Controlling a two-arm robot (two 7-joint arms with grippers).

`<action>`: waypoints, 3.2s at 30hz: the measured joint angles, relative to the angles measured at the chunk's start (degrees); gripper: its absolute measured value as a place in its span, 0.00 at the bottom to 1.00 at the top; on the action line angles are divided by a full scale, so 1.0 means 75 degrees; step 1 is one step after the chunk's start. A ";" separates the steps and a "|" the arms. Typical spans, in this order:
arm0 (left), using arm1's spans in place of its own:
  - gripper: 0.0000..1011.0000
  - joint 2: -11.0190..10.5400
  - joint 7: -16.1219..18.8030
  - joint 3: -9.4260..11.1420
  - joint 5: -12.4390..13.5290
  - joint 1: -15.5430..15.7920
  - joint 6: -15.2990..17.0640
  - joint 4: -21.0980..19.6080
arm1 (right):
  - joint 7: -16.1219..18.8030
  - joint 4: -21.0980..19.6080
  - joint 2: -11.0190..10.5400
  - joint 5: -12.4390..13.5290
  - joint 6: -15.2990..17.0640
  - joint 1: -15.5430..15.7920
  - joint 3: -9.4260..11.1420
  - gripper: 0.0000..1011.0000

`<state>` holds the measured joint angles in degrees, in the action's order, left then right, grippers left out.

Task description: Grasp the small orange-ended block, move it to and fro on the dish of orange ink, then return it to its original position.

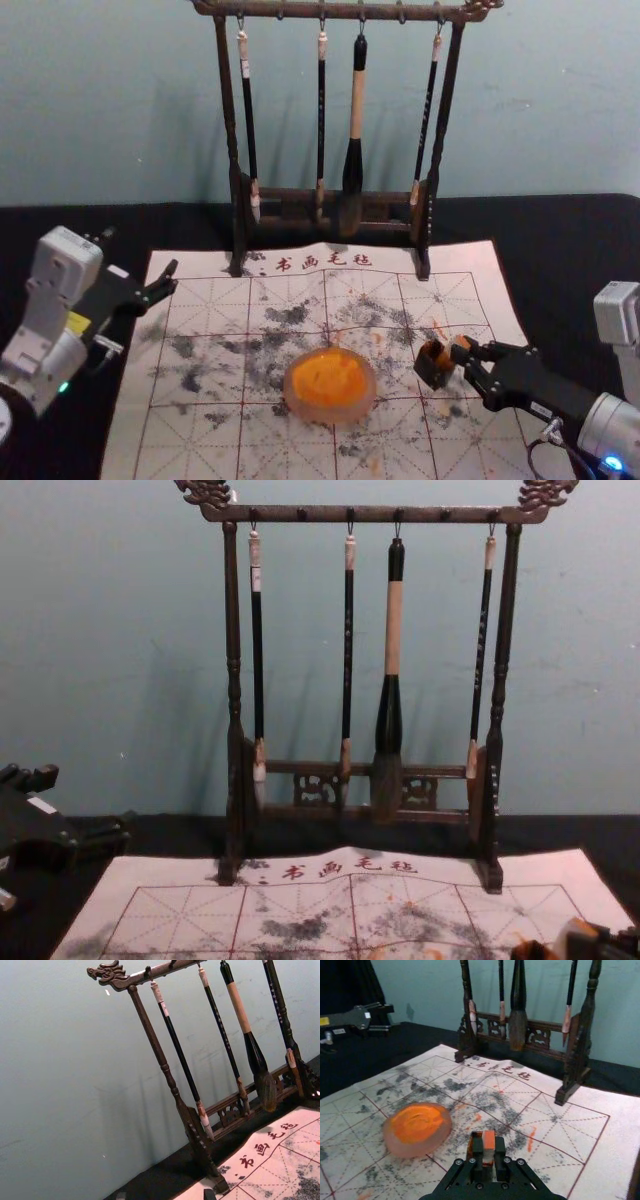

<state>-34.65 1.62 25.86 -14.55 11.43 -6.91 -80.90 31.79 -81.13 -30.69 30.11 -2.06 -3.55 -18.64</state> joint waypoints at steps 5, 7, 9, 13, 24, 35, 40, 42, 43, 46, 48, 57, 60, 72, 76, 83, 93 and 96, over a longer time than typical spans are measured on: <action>0.99 0.0000 0.0000 0.0000 0.0000 0.0000 0.0000 0.0000 | 0.0158 -0.0005 -0.0021 0.0180 0.0029 -0.0033 -0.0018 0.11; 0.99 0.0000 0.0000 0.0000 0.0000 0.0000 0.0000 0.0000 | 0.0190 -0.0010 -0.0029 0.0247 0.0034 -0.0051 -0.0027 0.11; 0.99 0.0000 0.0000 0.0000 0.0000 0.0000 0.0000 0.0000 | 0.0201 -0.0023 -0.0041 0.0278 0.0034 -0.0057 -0.0031 0.11; 0.99 0.0000 0.0000 0.0000 0.0000 0.0000 0.0000 0.0000 | 0.0205 -0.0079 -0.0084 0.0351 0.0025 -0.0072 -0.0029 0.11; 0.99 0.0000 0.0000 0.0000 0.0000 0.0000 0.0000 0.0000 | 0.0167 -0.0135 -0.0158 0.0398 -0.0026 -0.0107 -0.0035 0.11; 0.99 0.0000 0.0000 0.0000 0.0000 0.0000 0.0000 0.0000 | 0.0049 -0.0469 -0.0298 0.0420 -0.0149 -0.0018 0.0108 0.11; 0.99 0.0000 0.0001 0.0000 0.0000 0.0000 0.0000 0.0000 | 0.0034 -0.0625 -0.0353 0.0418 -0.0217 0.0009 0.0182 0.11; 0.99 0.0000 0.0000 0.0000 0.0000 -0.0001 0.0000 0.0000 | 0.0035 -0.0660 -0.0361 0.0418 -0.0249 0.0003 0.0205 0.11; 0.99 0.0000 0.0000 0.0000 0.0000 0.0000 0.0000 0.0000 | 0.0036 -0.0672 -0.0363 0.0417 -0.0257 -0.0003 0.0211 0.11; 0.99 0.0000 0.0000 0.0000 0.0000 0.0000 0.0000 0.0000 | 0.0059 -0.0684 -0.0363 0.0413 -0.0288 -0.0053 0.0216 0.11; 0.99 0.0000 0.0000 0.0000 0.0000 0.0000 0.0000 0.0000 | 0.0086 -0.0676 -0.0353 0.0405 -0.0297 -0.0102 0.0204 0.11; 0.99 0.0000 0.0000 0.0000 0.0000 0.0001 0.0000 0.0000 | 0.0314 -0.0361 -0.0178 0.0282 -0.0301 -0.0528 -0.0091 0.11; 0.99 0.0000 0.0000 0.0000 0.0000 0.0000 0.0000 0.0000 | 0.0423 -0.0229 -0.0118 0.0248 -0.0294 -0.0683 -0.0216 0.11; 0.99 0.0000 0.0000 0.0000 0.0000 0.0000 0.0000 0.0000 | 0.0807 0.0172 0.0037 0.0101 -0.0252 -0.1197 -0.0711 0.11; 0.99 0.0000 0.0000 0.0000 0.0000 0.0000 0.0000 0.0000 | 0.0910 0.0271 0.0083 0.0052 -0.0236 -0.1330 -0.0875 0.11; 0.99 0.0000 0.0000 0.0000 0.0000 0.0000 0.0000 0.0000 | 0.1102 0.0401 0.0112 -0.0089 -0.0188 -0.1571 -0.1193 0.11; 0.99 0.0000 0.0000 0.0000 0.0000 0.0000 0.0000 0.0000 | 0.1273 0.0555 0.0159 -0.0323 -0.0096 -0.1867 -0.1598 0.11; 0.99 0.0000 0.0000 0.0000 0.0000 -0.0001 0.0000 0.0000 | 0.1305 0.0598 0.0167 -0.0391 -0.0055 -0.1935 -0.1705 0.11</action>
<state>-34.65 1.62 25.86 -14.55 11.43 -6.91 -80.90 41.58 -76.64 -29.44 27.18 -2.47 -18.06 -31.43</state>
